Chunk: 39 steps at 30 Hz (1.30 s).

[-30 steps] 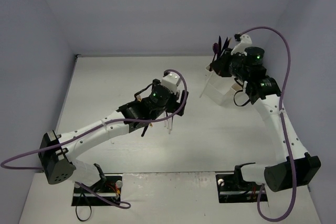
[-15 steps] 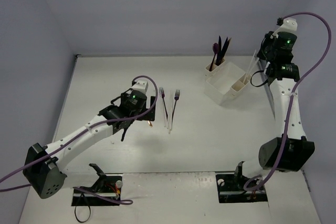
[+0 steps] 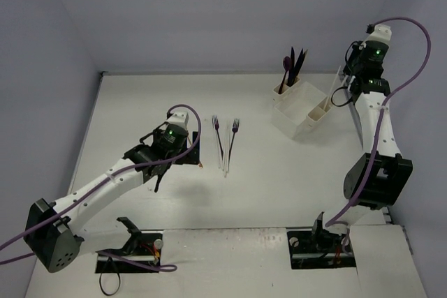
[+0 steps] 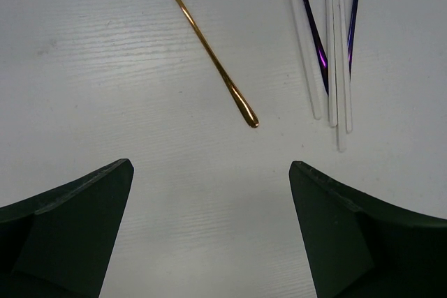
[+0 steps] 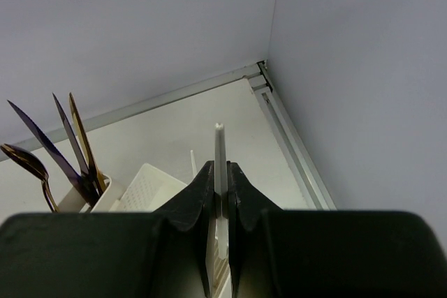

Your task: Sort the eating utensils into containers

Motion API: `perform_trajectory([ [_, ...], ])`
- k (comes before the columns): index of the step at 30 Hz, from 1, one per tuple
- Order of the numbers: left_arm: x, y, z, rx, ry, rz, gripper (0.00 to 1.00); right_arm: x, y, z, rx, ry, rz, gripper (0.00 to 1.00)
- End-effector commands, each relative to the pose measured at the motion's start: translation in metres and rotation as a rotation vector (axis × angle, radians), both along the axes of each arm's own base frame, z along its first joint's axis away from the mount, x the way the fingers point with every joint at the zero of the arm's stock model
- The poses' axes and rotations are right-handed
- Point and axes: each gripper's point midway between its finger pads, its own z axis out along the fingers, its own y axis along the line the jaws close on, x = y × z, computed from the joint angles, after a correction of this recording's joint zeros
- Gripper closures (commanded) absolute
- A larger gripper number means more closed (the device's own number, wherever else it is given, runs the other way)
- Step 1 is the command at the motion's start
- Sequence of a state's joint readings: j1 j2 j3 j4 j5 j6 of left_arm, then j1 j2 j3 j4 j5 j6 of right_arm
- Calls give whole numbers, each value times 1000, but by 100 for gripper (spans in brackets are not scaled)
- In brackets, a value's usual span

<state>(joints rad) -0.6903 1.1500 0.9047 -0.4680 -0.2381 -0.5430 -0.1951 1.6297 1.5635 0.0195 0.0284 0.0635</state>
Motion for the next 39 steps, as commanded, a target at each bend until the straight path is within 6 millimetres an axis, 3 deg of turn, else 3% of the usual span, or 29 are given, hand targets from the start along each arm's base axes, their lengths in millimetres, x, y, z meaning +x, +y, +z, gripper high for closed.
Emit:
perform_trajectory([
  [1, 9, -6, 15, -47, -35, 13, 7, 15, 3, 36, 12, -151, 21, 100],
  [17, 13, -16, 7, -80, 13, 30, 7, 13, 19, -39, 47, -12, 97, 100],
  [19, 13, -18, 7, -88, 19, 32, 7, 12, 21, -40, 41, -6, 107, 92],
  [20, 13, -19, 5, -91, 25, 34, 7, 12, 22, -40, 41, -6, 112, 82],
  [21, 13, -20, 5, -97, 29, 39, 7, 12, 24, -37, 41, -11, 119, 69],
  [24, 15, -24, 5, -115, 43, 47, 7, 8, 26, -19, 36, -46, 128, 46],
  [29, 21, -34, 4, -141, 66, 66, 7, -8, 28, 28, 31, -109, 117, 17],
  [33, 30, -44, -4, -145, 105, 93, 7, -34, 30, 59, 58, -161, 82, 1],
  [36, 39, -53, -11, -138, 139, 114, 7, -66, 35, 81, 102, -222, 57, 0],
  [39, 48, -60, -19, -133, 165, 139, 7, -91, 41, 84, 150, -252, 41, 0],
])
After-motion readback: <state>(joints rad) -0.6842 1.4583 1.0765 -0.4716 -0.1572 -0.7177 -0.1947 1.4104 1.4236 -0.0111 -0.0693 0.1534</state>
